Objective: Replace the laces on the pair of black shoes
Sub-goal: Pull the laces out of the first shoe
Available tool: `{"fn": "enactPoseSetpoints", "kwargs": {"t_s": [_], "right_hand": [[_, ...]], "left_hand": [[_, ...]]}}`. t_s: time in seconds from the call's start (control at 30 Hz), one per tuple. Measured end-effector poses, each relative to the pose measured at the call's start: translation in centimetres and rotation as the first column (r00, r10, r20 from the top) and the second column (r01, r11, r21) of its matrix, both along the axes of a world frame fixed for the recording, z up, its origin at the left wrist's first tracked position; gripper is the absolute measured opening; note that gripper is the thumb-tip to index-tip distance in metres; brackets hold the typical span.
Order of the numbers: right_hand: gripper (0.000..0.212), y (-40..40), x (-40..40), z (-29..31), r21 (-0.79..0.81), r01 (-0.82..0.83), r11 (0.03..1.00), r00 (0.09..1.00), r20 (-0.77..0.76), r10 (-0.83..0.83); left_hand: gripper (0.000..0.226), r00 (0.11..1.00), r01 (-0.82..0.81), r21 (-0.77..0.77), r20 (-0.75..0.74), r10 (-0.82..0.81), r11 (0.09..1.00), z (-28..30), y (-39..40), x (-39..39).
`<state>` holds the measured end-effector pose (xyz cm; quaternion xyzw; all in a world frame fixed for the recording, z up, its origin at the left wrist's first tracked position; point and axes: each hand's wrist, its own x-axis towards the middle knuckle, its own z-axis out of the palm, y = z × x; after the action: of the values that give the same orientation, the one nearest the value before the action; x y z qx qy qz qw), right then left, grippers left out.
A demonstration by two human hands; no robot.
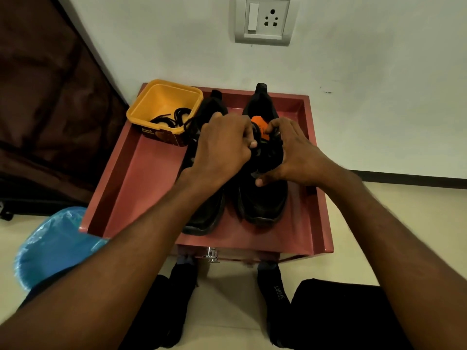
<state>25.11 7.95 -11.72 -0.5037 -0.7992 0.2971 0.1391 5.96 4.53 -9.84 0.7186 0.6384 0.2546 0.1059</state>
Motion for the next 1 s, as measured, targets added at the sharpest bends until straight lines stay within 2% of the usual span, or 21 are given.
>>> {"fn": "enactPoseSetpoints", "kwargs": {"t_s": [0.07, 0.1, 0.13, 0.17, 0.2, 0.23, 0.3, 0.4, 0.43, 0.47, 0.5, 0.53, 0.57, 0.63, 0.67, 0.73, 0.77, 0.83, 0.9, 0.97, 1.0], "right_hand": [[0.103, 0.0, 0.1, 0.1, -0.021, 0.001, 1.000, 1.000, -0.020, -0.001], [0.101, 0.0, 0.1, 0.1, -0.037, 0.002, 0.999, 0.999, -0.040, -0.004], [0.100, 0.0, 0.2, 0.1, -0.047, 0.005, 0.999, 0.998, -0.058, -0.008], [0.100, 0.0, 0.2, 0.0, -0.052, 0.006, 0.999, 0.998, -0.067, -0.009], [0.100, 0.0, 0.2, 0.0, -0.051, 0.005, 0.999, 0.998, -0.067, -0.008], [0.101, 0.0, 0.2, 0.0, -0.048, 0.003, 0.999, 0.998, -0.064, -0.006], [0.101, 0.0, 0.1, 0.1, -0.046, 0.004, 0.999, 0.998, -0.060, -0.006], [0.100, 0.0, 0.2, 0.2, -0.042, 0.012, 0.999, 0.998, -0.059, -0.014], [0.100, 0.0, 0.2, 0.2, -0.041, 0.014, 0.999, 0.998, -0.057, -0.016], [0.099, -0.1, 0.1, 0.2, -0.039, 0.013, 0.999, 0.998, -0.055, -0.015], [0.099, -0.1, 0.0, 0.2, -0.038, 0.012, 0.999, 0.999, -0.052, -0.014], [0.099, -0.1, 0.0, 0.2, -0.041, 0.008, 0.999, 0.999, -0.051, -0.011], [0.099, 0.0, -0.1, 0.3, -0.053, 0.003, 0.999, 0.999, -0.053, -0.006], [0.095, 0.0, -0.2, 0.5, -0.084, -0.018, 0.996, 0.998, -0.065, 0.013], [0.090, -0.1, -0.3, 0.6, -0.094, -0.026, 0.995, 0.997, -0.072, 0.019], [0.077, -0.3, -0.7, 0.7, -0.089, 0.007, 0.996, 0.996, -0.091, -0.015], [0.069, -0.5, -1.1, 0.7, -0.053, 0.053, 0.997, 0.994, -0.097, -0.058], [0.052, -0.9, -2.0, 0.8, 0.113, 0.160, 0.981, 0.987, -0.054, -0.154], [0.040, -1.3, -2.9, 1.2, 0.262, 0.192, 0.946, 0.977, 0.043, -0.210], [0.035, -1.7, -3.5, 1.5, 0.269, 0.174, 0.947, 0.973, 0.104, -0.208], [0.032, -1.7, -3.6, 1.5, 0.256, 0.150, 0.955, 0.976, 0.118, -0.185]], "left_hand": [[0.018, 0.969, -0.125, -0.035, 0.210, 0.130, 0.992, 0.4, 0.5, -0.2], [0.013, 0.920, -0.197, -0.079, 0.328, 0.212, 0.977, 0.7, 0.8, -0.4], [0.009, 0.830, -0.253, -0.149, 0.474, 0.294, 0.956, 1.3, 1.0, -0.6], [0.009, 0.682, -0.260, -0.241, 0.640, 0.355, 0.935, 1.9, 1.1, -0.6], [0.014, 0.481, -0.208, -0.320, 0.790, 0.381, 0.924, 2.5, 1.0, -0.5], [0.018, 0.284, -0.141, -0.357, 0.879, 0.383, 0.924, 2.9, 1.0, -0.4], [0.019, 0.061, -0.108, -0.349, 0.932, 0.357, 0.931, 3.6, 1.0, -0.9], [0.024, -0.267, -0.177, -0.343, 0.919, 0.291, 0.922, 4.6, 1.8, -3.5], [0.025, -0.241, -0.227, -0.351, 0.924, 0.297, 0.909, 5.1, 1.9, -4.5], [0.021, -0.070, -0.283, -0.336, 0.941, 0.331, 0.898, 5.6, 1.7, -5.3], [0.016, 0.185, -0.314, -0.299, 0.911, 0.367, 0.901, 5.9, 1.4, -5.8], [0.015, 0.425, -0.301, -0.259, 0.825, 0.372, 0.918, 6.0, 0.8, -5.8], [0.015, 0.606, -0.247, -0.240, 0.717, 0.343, 0.939, 5.8, 0.2, -5.6], [0.014, 0.871, -0.126, -0.241, 0.438, 0.223, 0.962, 5.3, -1.1, -4.6], [0.015, 0.952, -0.106, -0.252, 0.253, 0.171, 0.962, 5.0, -1.6, -4.1], [0.016, 0.993, -0.119, -0.214, -0.020, 0.117, 0.970, 4.5, -2.1, -3.4], [0.014, 0.992, -0.107, -0.158, -0.079, 0.095, 0.982, 4.2, -2.1, -3.1], [0.012, 0.995, -0.031, -0.051, -0.097, 0.025, 0.998, 3.3, -1.7, -2.9], [0.046, 0.993, 0.082, -0.069, -0.078, -0.087, 0.994, 2.3, -0.9, -2.5], [0.087, 0.979, 0.181, -0.169, -0.063, -0.194, 0.969, 1.5, -0.1, -1.9], [0.101, 0.970, 0.223, -0.205, -0.054, -0.238, 0.953, 1.3, 0.1, -1.5]]}}
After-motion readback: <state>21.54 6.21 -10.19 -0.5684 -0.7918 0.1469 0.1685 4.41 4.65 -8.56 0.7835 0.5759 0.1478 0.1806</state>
